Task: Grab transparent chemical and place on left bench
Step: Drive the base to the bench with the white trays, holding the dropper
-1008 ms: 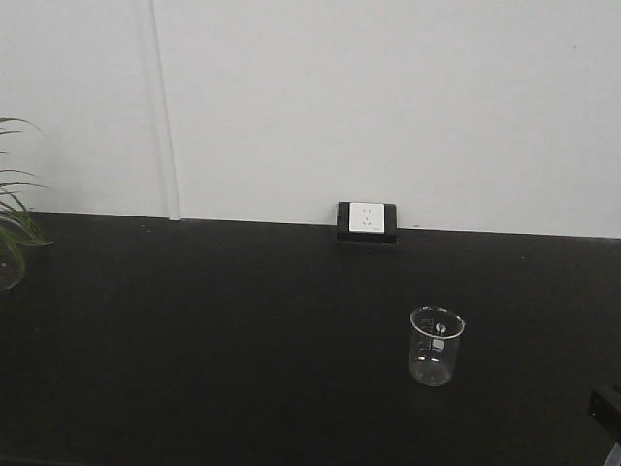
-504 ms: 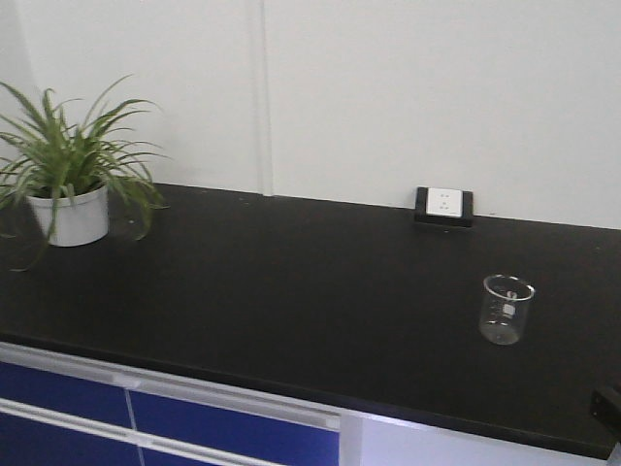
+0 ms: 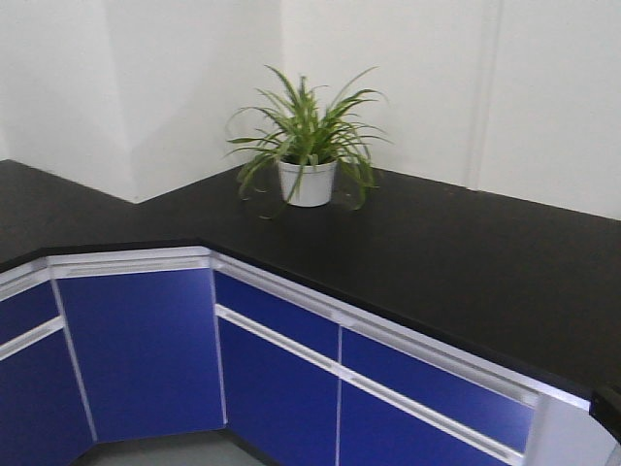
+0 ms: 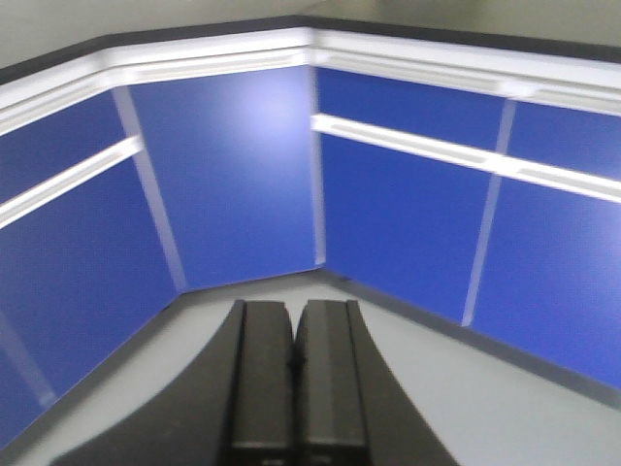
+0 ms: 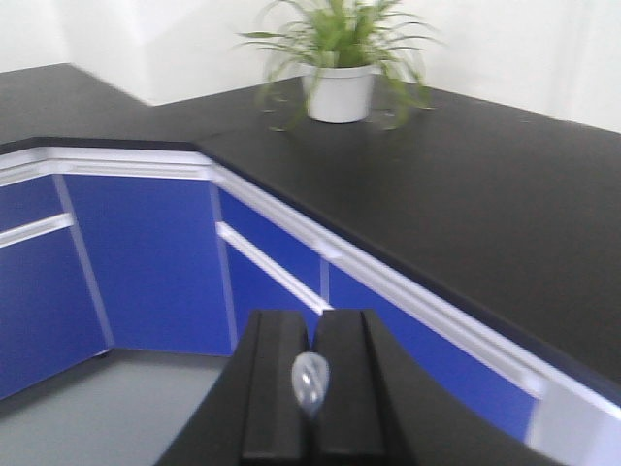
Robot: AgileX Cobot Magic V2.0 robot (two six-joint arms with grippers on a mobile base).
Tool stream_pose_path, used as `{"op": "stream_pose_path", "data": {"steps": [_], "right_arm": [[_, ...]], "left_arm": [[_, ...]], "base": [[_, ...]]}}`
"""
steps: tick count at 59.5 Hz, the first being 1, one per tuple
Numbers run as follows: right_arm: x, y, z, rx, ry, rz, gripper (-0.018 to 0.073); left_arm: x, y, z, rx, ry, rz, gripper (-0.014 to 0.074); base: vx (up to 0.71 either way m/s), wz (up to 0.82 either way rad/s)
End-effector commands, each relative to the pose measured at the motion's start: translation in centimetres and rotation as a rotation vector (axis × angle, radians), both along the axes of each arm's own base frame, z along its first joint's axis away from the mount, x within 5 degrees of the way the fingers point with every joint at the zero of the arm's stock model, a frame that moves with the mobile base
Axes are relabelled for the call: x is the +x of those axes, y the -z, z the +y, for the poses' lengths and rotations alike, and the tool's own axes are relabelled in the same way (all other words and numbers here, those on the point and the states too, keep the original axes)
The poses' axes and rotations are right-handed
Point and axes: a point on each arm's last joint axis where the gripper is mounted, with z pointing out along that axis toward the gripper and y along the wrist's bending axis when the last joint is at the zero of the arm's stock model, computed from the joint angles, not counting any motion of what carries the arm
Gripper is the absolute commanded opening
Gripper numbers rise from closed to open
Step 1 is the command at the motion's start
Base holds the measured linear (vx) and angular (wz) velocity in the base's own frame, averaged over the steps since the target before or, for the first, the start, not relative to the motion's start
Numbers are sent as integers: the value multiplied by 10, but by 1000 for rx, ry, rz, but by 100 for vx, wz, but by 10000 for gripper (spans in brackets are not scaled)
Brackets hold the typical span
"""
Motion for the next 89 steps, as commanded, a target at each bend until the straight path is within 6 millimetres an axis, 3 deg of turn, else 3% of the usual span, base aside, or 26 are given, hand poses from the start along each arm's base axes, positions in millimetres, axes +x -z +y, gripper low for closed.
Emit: {"op": "stream_pose_path", "data": {"steps": [1, 55, 89], "right_arm": [[1, -18, 0, 21, 1, -113, -3], [0, -17, 0, 20, 1, -107, -3], [0, -17, 0, 20, 1, -107, -3]], "left_arm": [[-1, -3, 0, -14, 1, -81, -3], [-1, -3, 0, -14, 1, -81, -3], [-1, -3, 0, -14, 1, -81, -3]], "base": [[-22, 68], [-15, 56], [0, 81]]}}
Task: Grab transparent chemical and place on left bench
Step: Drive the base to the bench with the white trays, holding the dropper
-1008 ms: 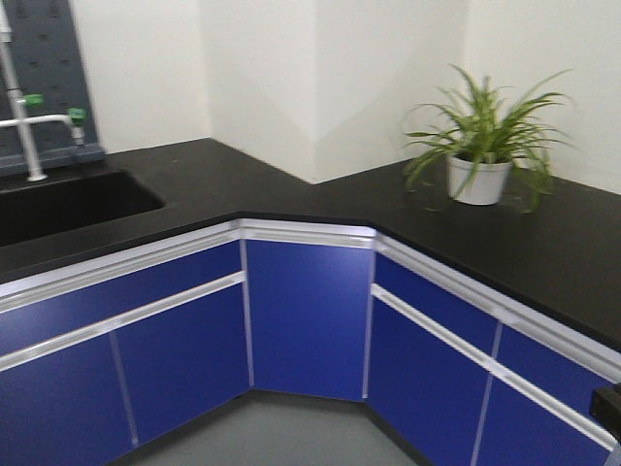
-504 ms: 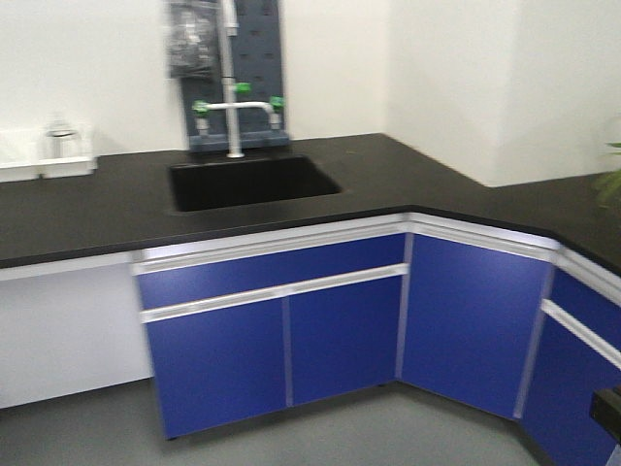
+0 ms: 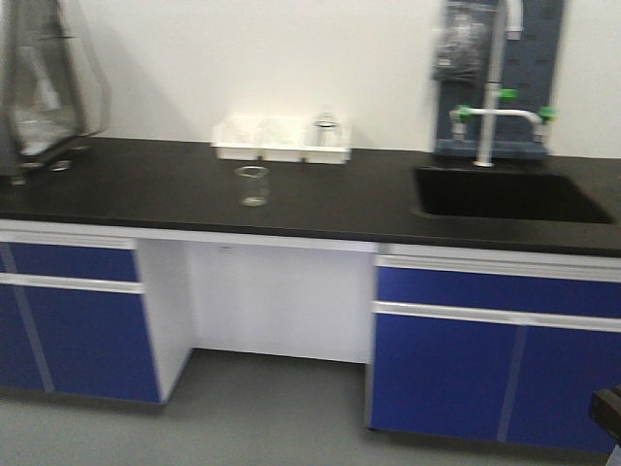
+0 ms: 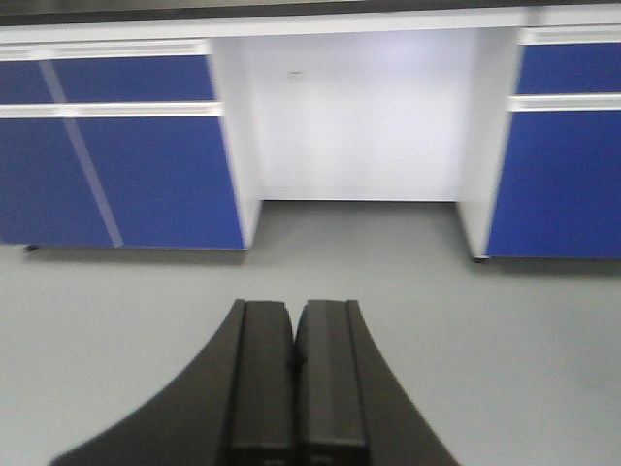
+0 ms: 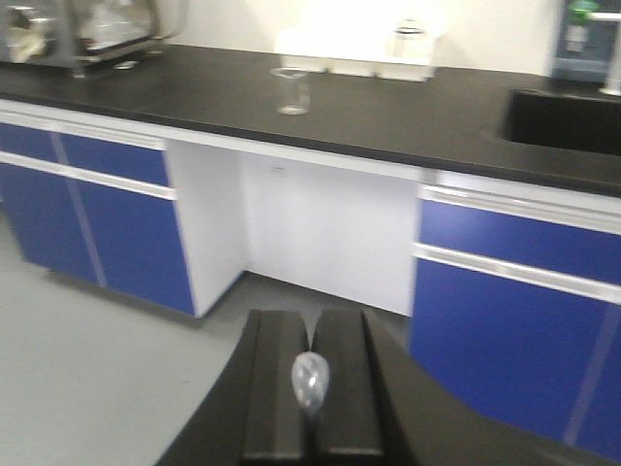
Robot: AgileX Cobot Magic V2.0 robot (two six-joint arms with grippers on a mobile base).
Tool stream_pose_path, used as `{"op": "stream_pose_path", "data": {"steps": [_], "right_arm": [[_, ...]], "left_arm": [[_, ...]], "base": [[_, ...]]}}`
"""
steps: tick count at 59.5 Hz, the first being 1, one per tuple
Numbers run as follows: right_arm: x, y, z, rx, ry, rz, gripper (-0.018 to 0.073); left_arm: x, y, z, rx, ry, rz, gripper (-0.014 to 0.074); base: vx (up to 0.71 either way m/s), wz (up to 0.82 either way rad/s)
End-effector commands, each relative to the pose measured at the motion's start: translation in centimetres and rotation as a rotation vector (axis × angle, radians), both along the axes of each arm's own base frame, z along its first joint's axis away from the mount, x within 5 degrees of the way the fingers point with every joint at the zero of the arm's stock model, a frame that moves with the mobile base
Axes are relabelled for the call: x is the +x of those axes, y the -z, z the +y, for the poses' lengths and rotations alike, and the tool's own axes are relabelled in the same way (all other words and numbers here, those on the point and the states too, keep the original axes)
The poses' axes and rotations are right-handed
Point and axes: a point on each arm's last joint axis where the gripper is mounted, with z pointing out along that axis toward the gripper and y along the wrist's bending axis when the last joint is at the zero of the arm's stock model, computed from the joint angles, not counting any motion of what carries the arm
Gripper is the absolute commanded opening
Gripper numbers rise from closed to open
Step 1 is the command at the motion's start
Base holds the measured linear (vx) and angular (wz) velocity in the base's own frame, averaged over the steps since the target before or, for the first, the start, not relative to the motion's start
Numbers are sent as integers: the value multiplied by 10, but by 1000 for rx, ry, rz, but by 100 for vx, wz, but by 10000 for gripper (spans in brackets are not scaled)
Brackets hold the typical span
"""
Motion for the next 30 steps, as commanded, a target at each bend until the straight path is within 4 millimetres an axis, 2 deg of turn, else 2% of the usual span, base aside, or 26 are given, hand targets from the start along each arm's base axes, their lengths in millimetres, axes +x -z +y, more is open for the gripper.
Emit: {"op": "stream_pose_path", "data": {"steps": [1, 14, 30], "right_arm": [[1, -18, 0, 22, 1, -113, -3], [1, -18, 0, 22, 1, -113, -3], [1, -18, 0, 22, 1, -113, -3]], "left_arm": [[-1, -3, 0, -14, 1, -81, -3], [-1, -3, 0, -14, 1, -81, -3], [-1, -3, 0, -14, 1, -81, -3]], "base": [[13, 79], [18, 68], [23, 49]]}}
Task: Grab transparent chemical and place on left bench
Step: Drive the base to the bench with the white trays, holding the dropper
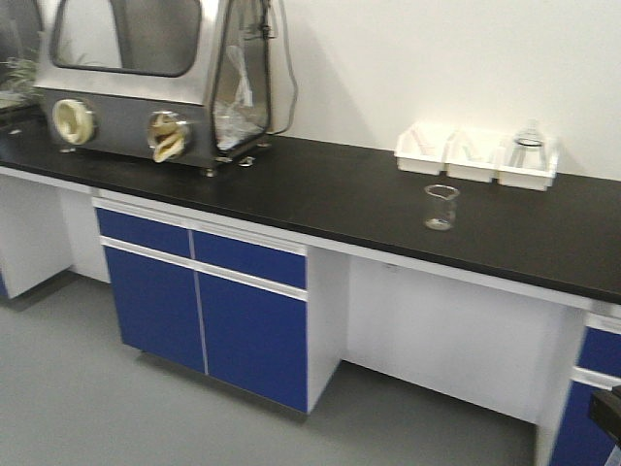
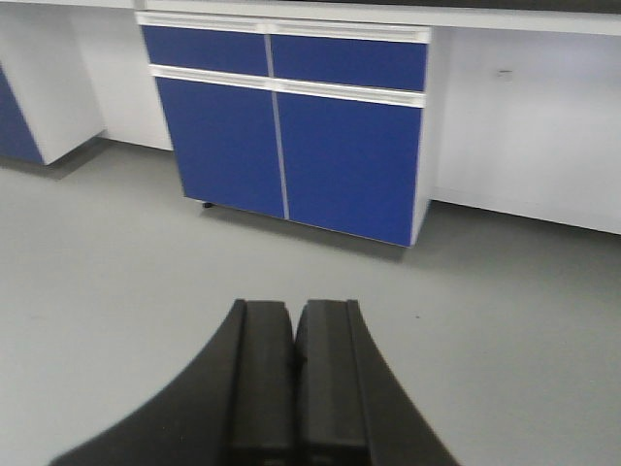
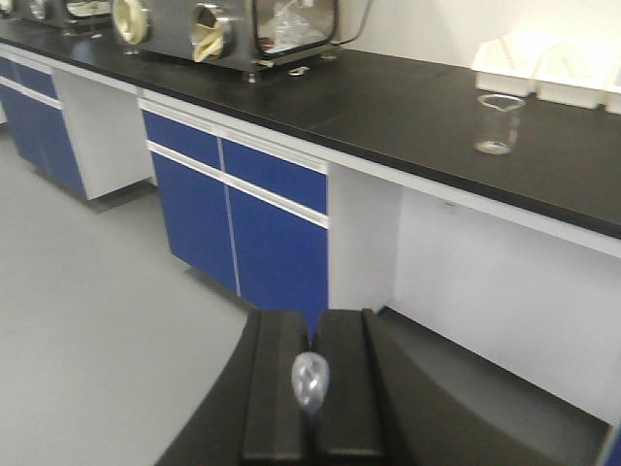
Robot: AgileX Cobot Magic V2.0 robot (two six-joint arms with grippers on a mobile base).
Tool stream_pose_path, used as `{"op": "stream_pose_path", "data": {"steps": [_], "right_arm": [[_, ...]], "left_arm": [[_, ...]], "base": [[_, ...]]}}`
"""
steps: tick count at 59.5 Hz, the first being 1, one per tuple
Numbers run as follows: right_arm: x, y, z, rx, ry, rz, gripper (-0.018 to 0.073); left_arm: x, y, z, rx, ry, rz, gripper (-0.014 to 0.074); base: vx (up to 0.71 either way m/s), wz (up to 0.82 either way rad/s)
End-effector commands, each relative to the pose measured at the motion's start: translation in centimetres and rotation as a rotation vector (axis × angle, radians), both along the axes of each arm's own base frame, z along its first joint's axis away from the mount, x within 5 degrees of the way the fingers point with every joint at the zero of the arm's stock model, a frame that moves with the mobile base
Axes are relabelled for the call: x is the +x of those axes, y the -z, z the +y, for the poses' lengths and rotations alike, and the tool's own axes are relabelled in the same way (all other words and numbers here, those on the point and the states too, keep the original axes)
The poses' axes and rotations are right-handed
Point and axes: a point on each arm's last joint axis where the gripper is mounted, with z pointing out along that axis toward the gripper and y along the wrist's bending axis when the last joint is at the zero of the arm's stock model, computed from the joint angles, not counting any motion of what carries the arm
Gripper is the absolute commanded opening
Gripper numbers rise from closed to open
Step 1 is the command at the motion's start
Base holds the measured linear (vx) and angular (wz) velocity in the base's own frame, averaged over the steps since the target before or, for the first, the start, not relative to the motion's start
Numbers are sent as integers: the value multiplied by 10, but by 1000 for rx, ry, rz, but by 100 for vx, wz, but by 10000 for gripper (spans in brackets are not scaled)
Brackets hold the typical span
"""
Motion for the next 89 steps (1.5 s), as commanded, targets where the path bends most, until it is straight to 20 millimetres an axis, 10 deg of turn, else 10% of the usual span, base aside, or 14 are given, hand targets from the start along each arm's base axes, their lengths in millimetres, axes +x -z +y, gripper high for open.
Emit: {"op": "stream_pose_path", "data": {"steps": [1, 89], "right_arm": [[1, -18, 0, 23, 1, -114, -3], [1, -18, 0, 23, 1, -114, -3]], "left_arm": [[-1, -3, 0, -14, 1, -81, -3], [-1, -3, 0, -14, 1, -81, -3]], "base": [[25, 40], [40, -5]]}}
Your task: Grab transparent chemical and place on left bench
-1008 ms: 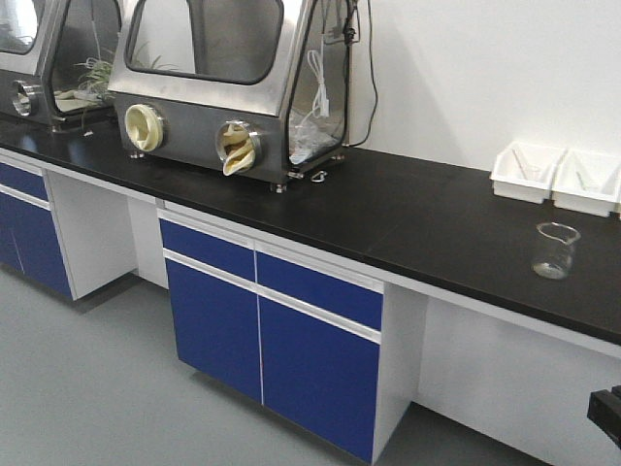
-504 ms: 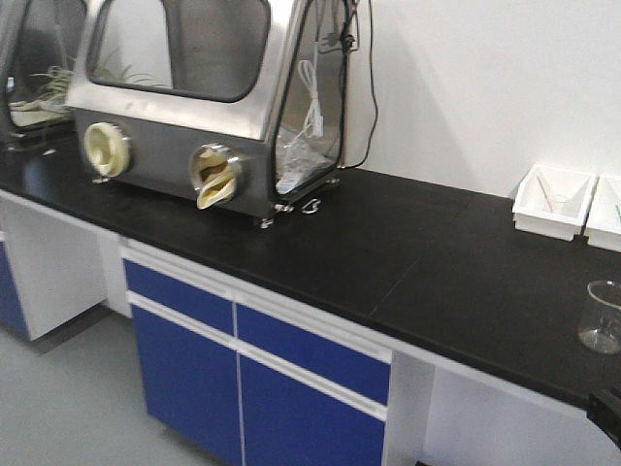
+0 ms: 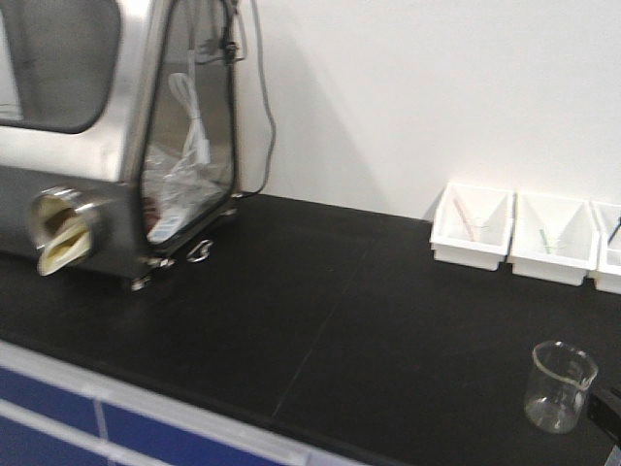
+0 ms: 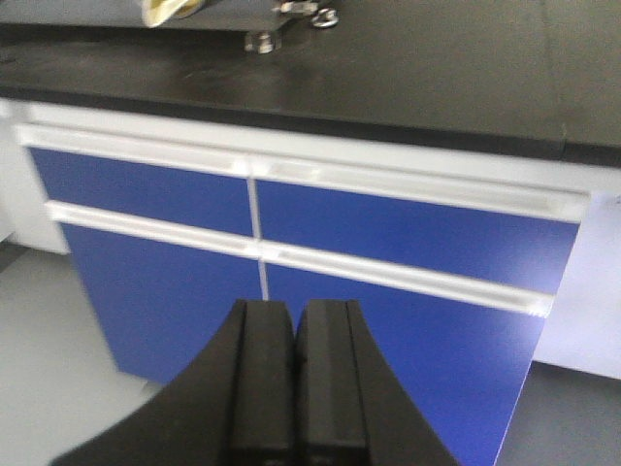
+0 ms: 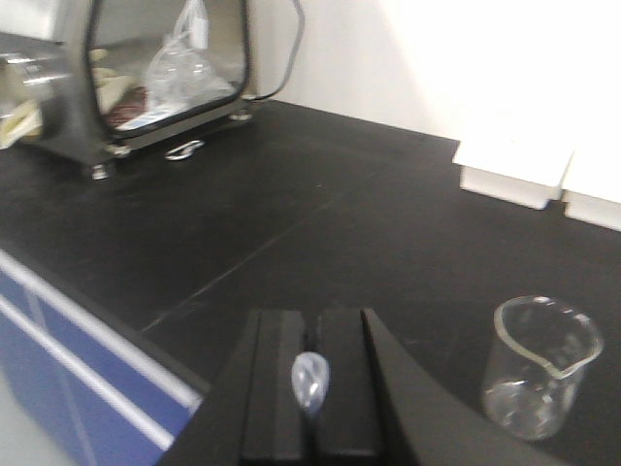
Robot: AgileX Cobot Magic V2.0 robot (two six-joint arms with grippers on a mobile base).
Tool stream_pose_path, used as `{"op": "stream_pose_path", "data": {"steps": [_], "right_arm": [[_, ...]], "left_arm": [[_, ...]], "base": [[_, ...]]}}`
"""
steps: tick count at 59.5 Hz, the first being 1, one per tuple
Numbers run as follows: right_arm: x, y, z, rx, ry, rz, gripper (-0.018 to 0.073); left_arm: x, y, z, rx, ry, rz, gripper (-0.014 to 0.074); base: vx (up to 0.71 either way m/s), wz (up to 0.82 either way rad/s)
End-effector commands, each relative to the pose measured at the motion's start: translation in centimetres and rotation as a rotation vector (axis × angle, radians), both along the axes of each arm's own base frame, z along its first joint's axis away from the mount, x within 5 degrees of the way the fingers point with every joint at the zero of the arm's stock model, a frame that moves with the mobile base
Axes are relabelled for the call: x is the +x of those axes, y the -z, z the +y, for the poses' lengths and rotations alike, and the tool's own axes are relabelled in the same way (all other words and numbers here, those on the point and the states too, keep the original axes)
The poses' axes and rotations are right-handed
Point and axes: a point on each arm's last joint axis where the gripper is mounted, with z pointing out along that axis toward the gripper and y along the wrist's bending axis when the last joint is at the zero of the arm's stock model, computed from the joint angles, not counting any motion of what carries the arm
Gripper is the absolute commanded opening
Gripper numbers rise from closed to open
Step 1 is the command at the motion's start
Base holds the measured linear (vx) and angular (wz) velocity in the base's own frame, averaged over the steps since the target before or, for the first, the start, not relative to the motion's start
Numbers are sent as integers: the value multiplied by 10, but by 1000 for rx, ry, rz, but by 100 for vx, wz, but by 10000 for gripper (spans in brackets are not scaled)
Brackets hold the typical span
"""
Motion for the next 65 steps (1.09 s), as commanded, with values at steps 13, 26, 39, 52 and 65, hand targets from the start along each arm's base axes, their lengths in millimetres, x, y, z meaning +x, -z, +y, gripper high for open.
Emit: {"op": "stream_pose_path", "data": {"steps": [13, 26, 39, 52, 65], "right_arm": [[1, -18, 0, 23, 1, -114, -3], [1, -18, 0, 23, 1, -114, -3], [1, -18, 0, 23, 1, -114, -3], [1, -18, 0, 23, 1, -114, -3], [1, -18, 0, 23, 1, -114, -3]], "left_arm": [[-1, -3, 0, -14, 1, -81, -3], [-1, -3, 0, -14, 1, -81, -3], [-1, -3, 0, -14, 1, -81, -3], [-1, -3, 0, -14, 1, -81, -3], [-1, -3, 0, -14, 1, -81, -3]], "base": [[39, -42], [34, -43], [27, -42], [18, -38], [8, -25]]}}
